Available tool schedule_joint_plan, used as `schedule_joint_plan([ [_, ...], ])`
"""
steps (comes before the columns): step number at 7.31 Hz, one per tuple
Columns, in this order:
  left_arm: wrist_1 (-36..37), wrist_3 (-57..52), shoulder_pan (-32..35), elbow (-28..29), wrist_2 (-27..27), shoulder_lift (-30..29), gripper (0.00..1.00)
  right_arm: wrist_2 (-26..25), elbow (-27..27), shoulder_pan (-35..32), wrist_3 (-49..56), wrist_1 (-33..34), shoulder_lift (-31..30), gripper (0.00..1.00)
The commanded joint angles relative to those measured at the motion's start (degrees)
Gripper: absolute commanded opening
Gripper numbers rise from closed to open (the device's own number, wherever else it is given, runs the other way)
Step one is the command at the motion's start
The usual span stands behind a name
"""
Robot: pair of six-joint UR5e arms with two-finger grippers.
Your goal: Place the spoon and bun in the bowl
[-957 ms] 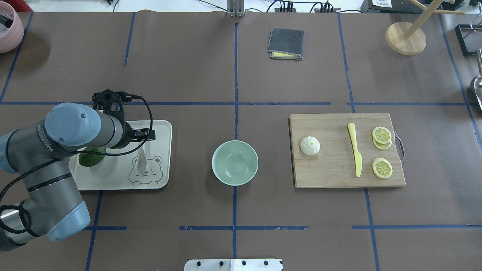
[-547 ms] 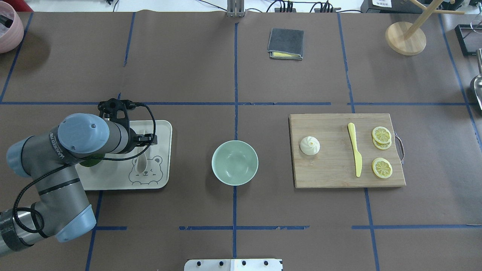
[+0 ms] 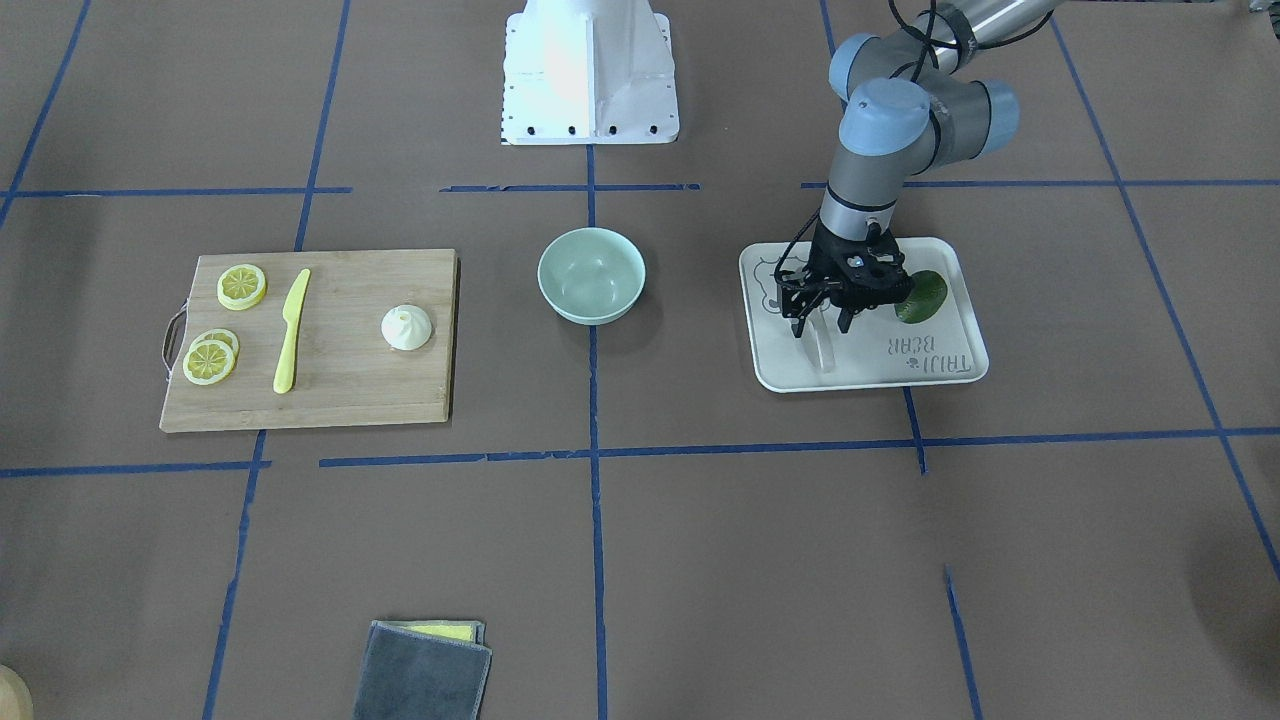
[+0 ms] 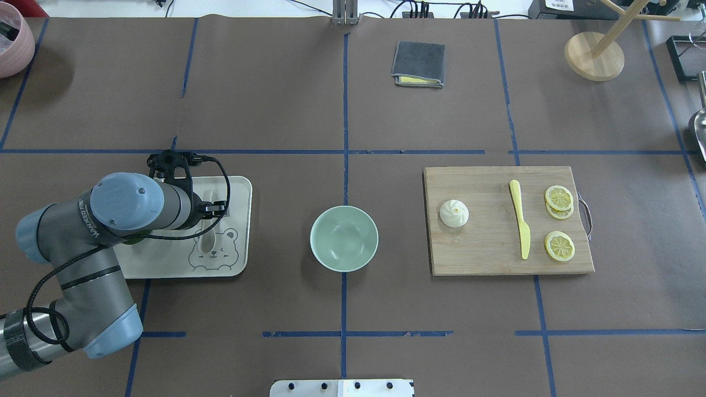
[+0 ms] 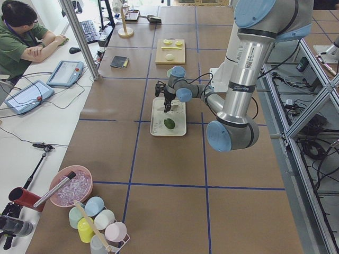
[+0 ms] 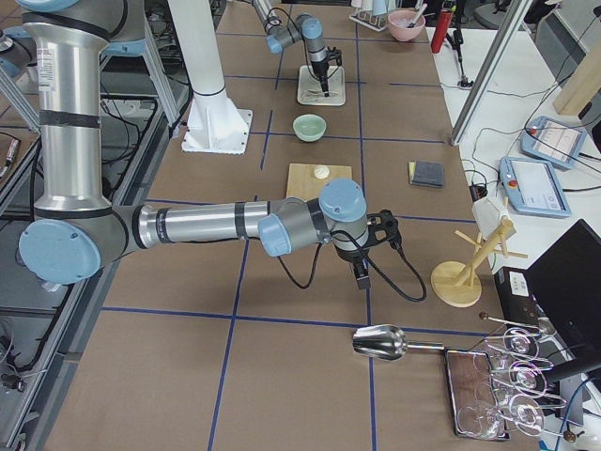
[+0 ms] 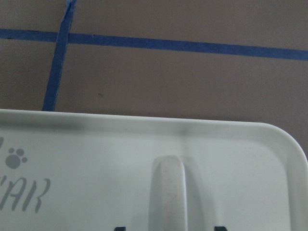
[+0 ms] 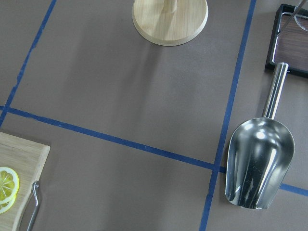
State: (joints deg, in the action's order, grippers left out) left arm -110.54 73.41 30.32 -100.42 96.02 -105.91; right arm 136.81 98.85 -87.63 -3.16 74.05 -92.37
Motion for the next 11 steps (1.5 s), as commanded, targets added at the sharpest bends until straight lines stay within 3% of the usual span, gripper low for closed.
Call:
schedule_joint_plan([
  [1,0.07,-0.11,-0.18,-0.22,-0.04,0.00,0.41,0.03,-0.15,0.00,0.00,-0.05,0.00,1.00],
  [2,0.07,-0.02,-0.18,-0.31,-0.04,0.00,0.32,0.03,-0.15,0.00,0.00,-0.05,0.00,1.00],
  [3,0.07,-0.02,-0.18,-0.48,-0.04,0.00,0.09,0.03,-0.15,0.00,0.00,0.04,0.00,1.00],
  [4,0.07,-0.11,-0.18,-0.83,-0.13,0.17,0.00,0.03,-0.15,0.00,-0.09,0.04,0.00,1.00],
  [6,1.46,-0.28,0.09,-3.71,0.13,0.00,0.00,0.03,-0.15,0.00,0.00,0.04,-0.09,1.00],
  [7,6.52,0.32,0.00,-7.04,0.22,-1.65,0.00,0.03,-0.15,0.00,-0.09,-0.05,-0.09,1.00],
  [10,19.97,25.49,-1.22,-4.88,0.05,-16.47,0.00,0.12,-0.06,0.00,-0.09,0.04,-0.09,1.00],
  [11,23.50,32.69,-2.88,-1.40,-0.39,-22.79,0.00,0.12,-0.15,0.00,-0.09,0.04,-0.09,1.00],
])
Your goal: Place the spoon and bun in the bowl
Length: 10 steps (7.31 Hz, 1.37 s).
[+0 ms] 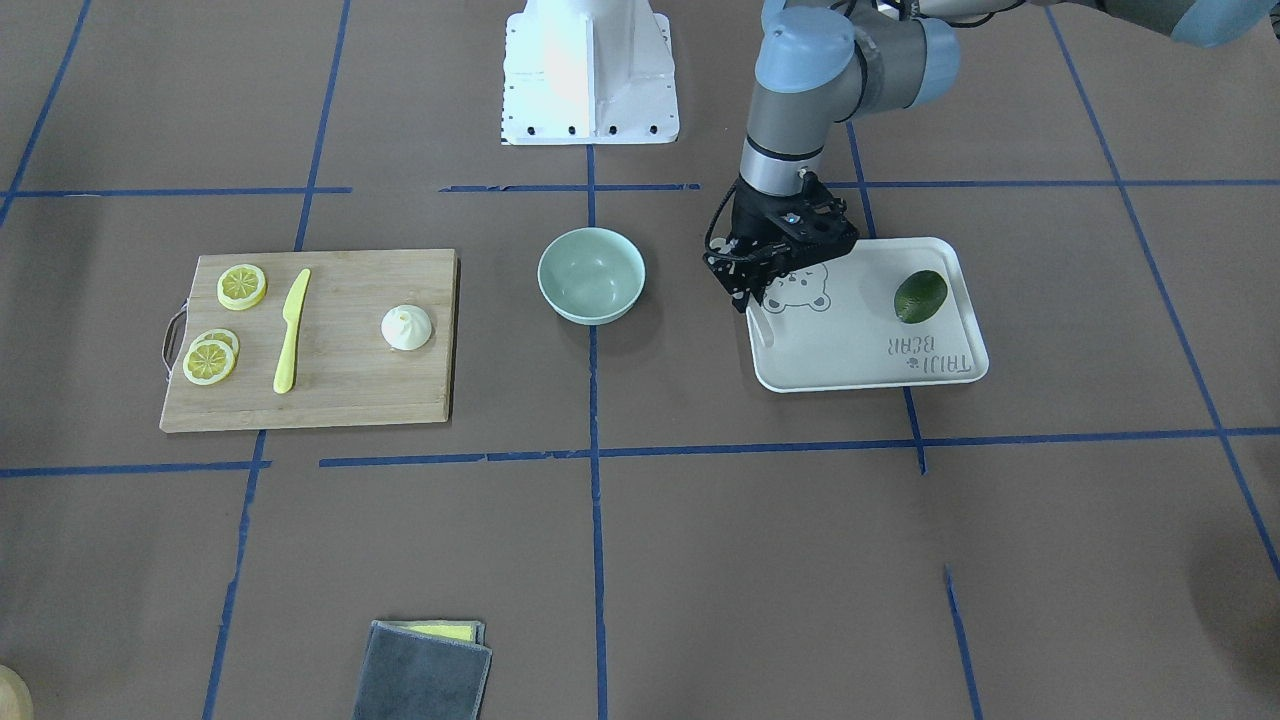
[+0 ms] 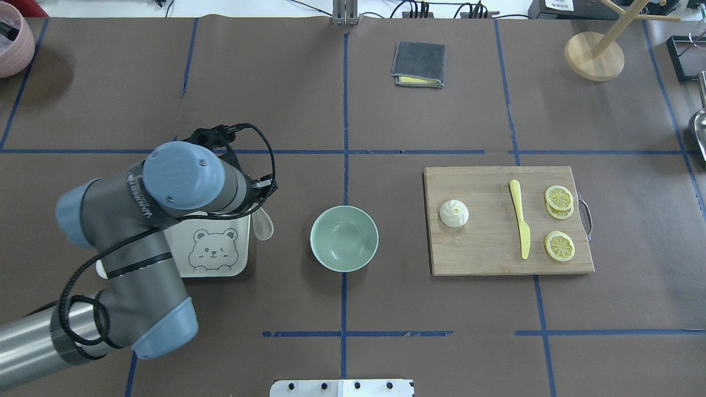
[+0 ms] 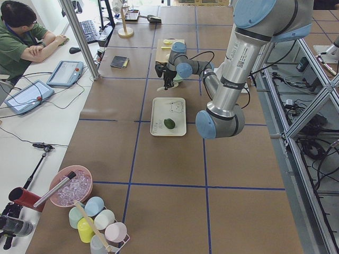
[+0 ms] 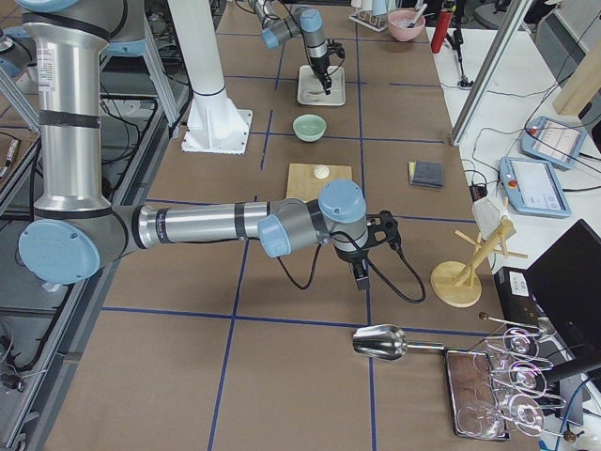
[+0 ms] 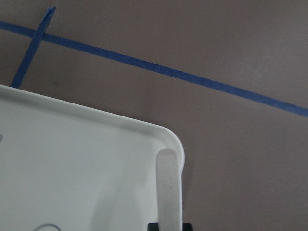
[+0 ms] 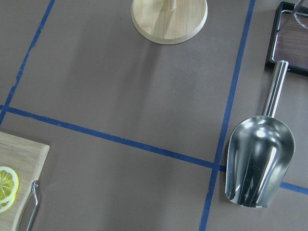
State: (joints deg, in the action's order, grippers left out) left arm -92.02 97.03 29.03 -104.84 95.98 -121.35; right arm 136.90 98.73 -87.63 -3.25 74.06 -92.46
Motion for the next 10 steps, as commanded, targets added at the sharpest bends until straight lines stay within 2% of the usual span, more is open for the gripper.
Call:
schedule_joint_plan([
  [1,6.40,12.88,-3.26,6.63,-2.62,-11.93,0.00,0.03,0.05,0.00,0.00,-0.05,0.00,1.00],
  [3,6.15,13.97,-4.94,9.83,-3.60,-14.87,0.00,1.52,0.14,0.00,0.00,0.03,-0.09,1.00],
  [4,5.98,13.63,-5.56,10.01,-4.13,-14.88,0.09,2.31,0.32,0.00,0.00,0.03,-0.09,1.00],
  [5,5.89,12.67,-5.83,10.01,-4.31,-14.62,0.43,2.32,0.23,0.00,0.00,0.03,-0.09,1.00],
  [6,5.89,9.70,-5.83,9.75,-4.31,-14.53,0.63,2.32,0.23,0.00,0.00,0.03,-0.09,1.00],
  [7,5.89,5.06,-5.83,9.40,-4.14,-14.26,1.00,2.32,0.14,0.00,0.00,0.03,-0.09,1.00],
  [8,5.89,3.01,-5.83,9.05,-4.13,-13.91,1.00,2.32,0.32,0.00,0.00,0.03,-0.09,1.00],
  [9,5.97,-2.40,-5.65,5.74,-4.05,-11.82,1.00,2.32,0.49,0.00,0.17,-0.14,0.00,1.00],
  [10,6.06,-11.59,-5.22,-1.69,-3.61,-6.75,1.00,2.40,0.93,0.00,0.44,-0.58,0.09,1.00],
])
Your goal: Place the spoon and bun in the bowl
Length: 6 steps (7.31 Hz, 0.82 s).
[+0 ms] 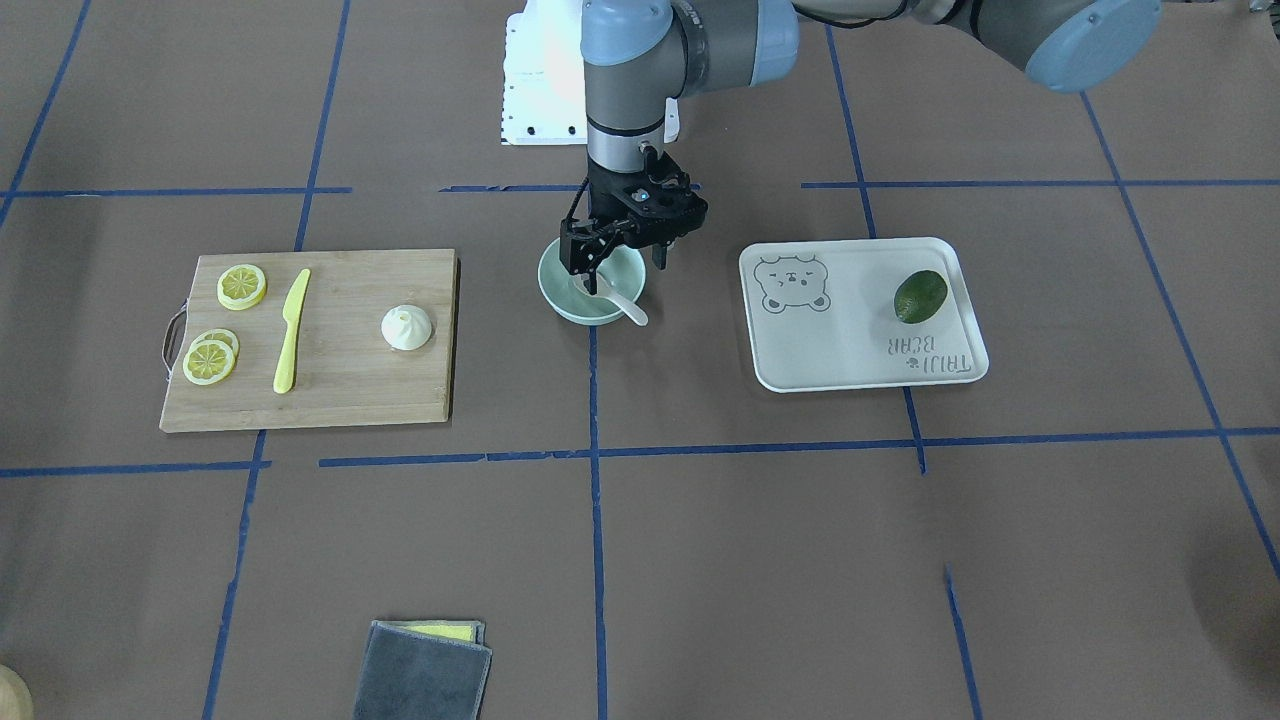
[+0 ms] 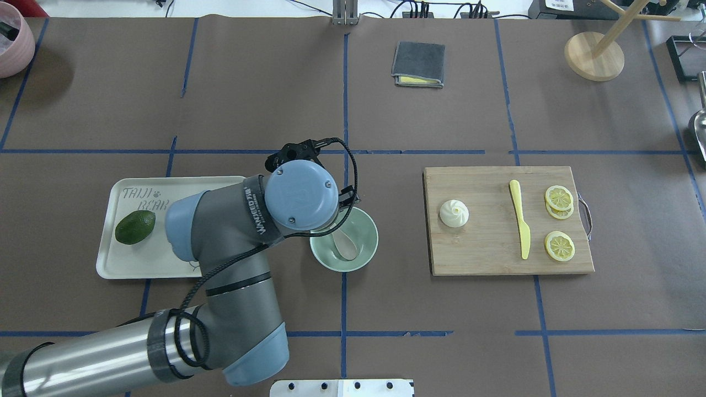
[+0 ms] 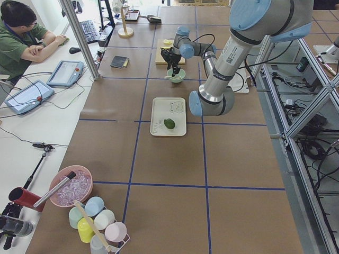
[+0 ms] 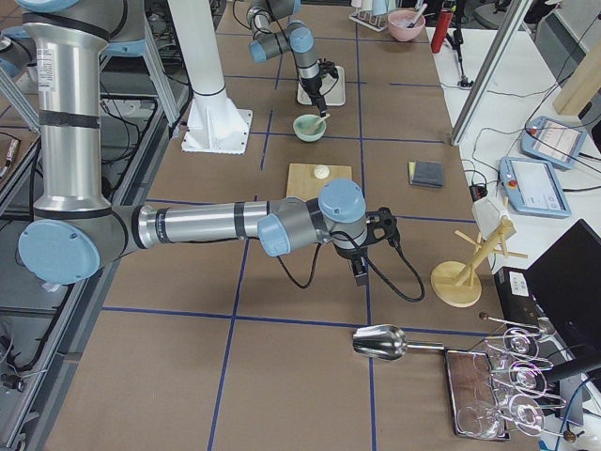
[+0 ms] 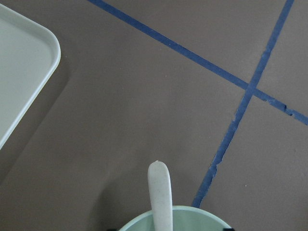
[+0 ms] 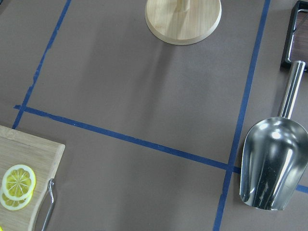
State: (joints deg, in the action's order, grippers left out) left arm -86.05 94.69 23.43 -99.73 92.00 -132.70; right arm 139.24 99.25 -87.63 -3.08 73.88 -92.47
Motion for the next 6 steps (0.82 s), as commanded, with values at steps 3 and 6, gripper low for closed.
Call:
schedule_joint_plan([
  [3,0.01,-39.05,14.39,-14.96,10.58,11.92,1.00,0.16,3.40,2.10,-0.17,-0.49,-0.08,1.00],
  [6,-0.25,-81.79,39.50,-14.64,25.12,24.73,1.00,-0.63,7.42,7.01,-7.58,-0.32,2.73,1.00],
])
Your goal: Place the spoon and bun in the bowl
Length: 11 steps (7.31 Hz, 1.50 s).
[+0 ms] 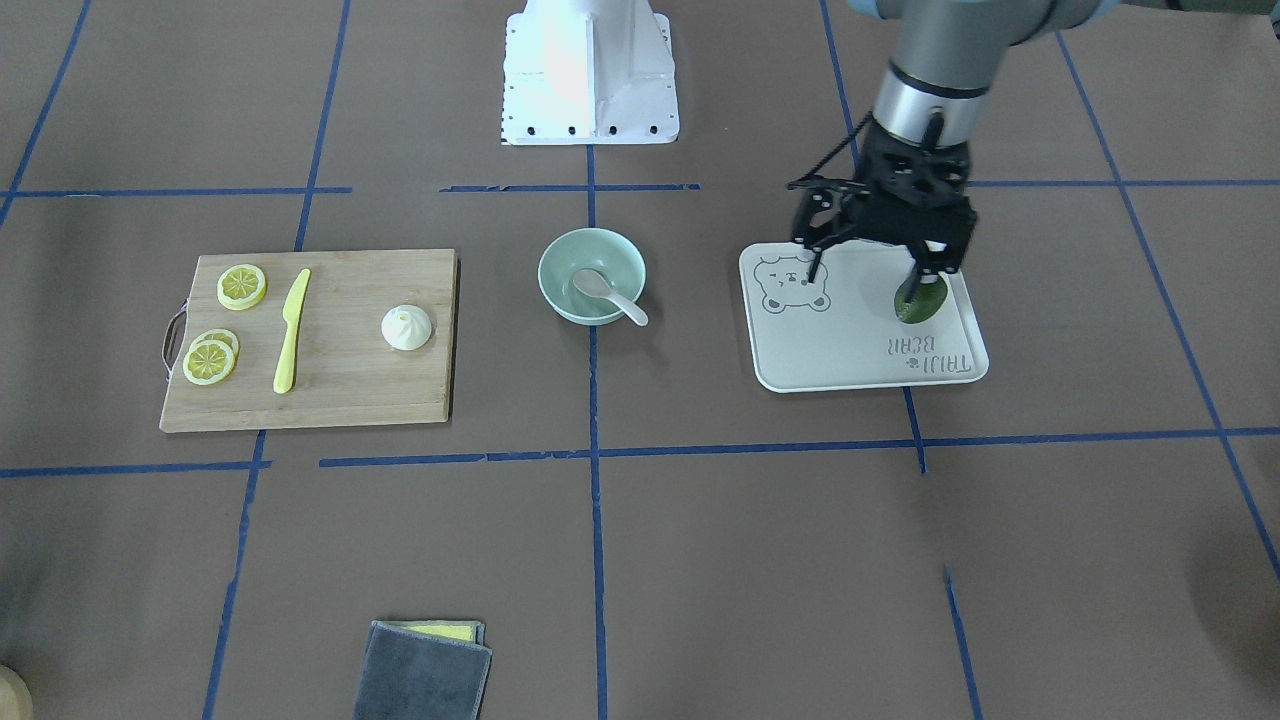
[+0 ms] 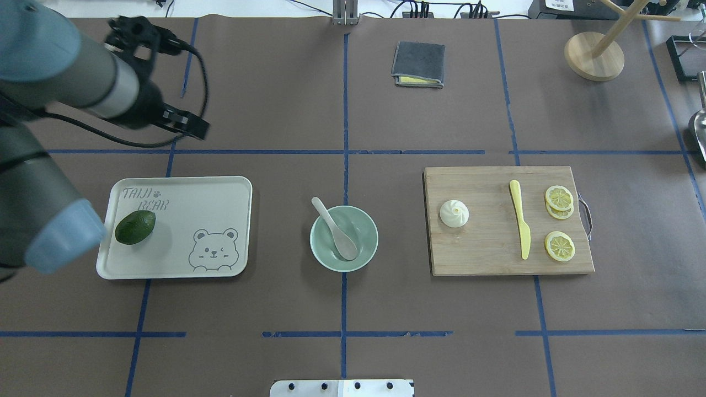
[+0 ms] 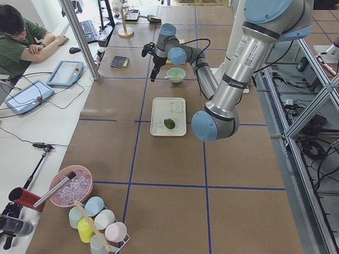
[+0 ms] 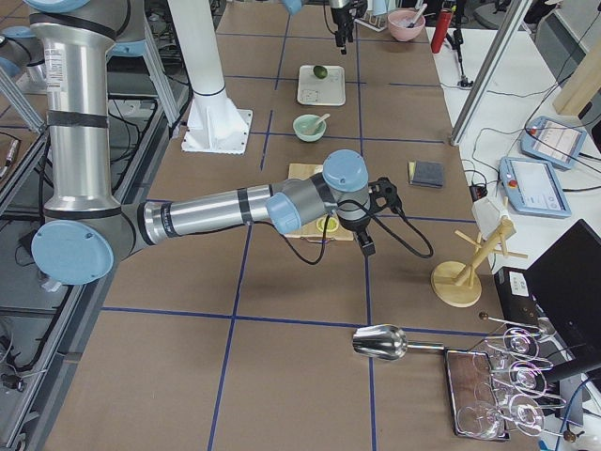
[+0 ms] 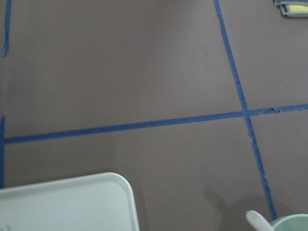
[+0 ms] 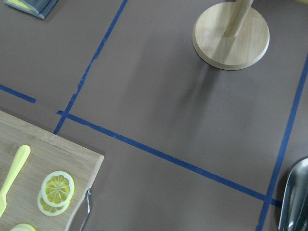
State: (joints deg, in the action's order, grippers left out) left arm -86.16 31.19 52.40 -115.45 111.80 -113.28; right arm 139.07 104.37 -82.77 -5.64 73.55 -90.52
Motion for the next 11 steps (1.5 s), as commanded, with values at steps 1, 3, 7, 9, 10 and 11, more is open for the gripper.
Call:
schedule_joint_plan([
  [1,-0.06,-30.54,19.58,5.01,9.44,7.79,1.00,-2.29,4.77,4.18,-9.87,0.02,0.69,1.00],
  [3,-0.06,-46.87,33.41,12.06,15.27,14.81,1.00,-7.31,6.99,11.72,-17.42,0.45,2.96,1.00],
  [7,0.56,-46.84,42.86,14.55,23.22,28.77,1.00,-16.97,14.53,28.69,-35.31,12.08,12.53,1.00],
  [9,0.64,-46.75,42.87,15.25,25.83,30.05,1.00,-25.03,12.98,37.64,-38.80,12.32,12.38,1.00],
  [10,0.56,-46.75,42.78,15.25,26.09,29.79,1.00,-29.77,12.27,42.90,-45.44,11.45,12.90,1.00],
  [11,0.56,-46.75,42.87,14.81,26.18,29.87,1.00,-35.13,10.78,48.26,-48.73,8.48,13.52,1.00],
])
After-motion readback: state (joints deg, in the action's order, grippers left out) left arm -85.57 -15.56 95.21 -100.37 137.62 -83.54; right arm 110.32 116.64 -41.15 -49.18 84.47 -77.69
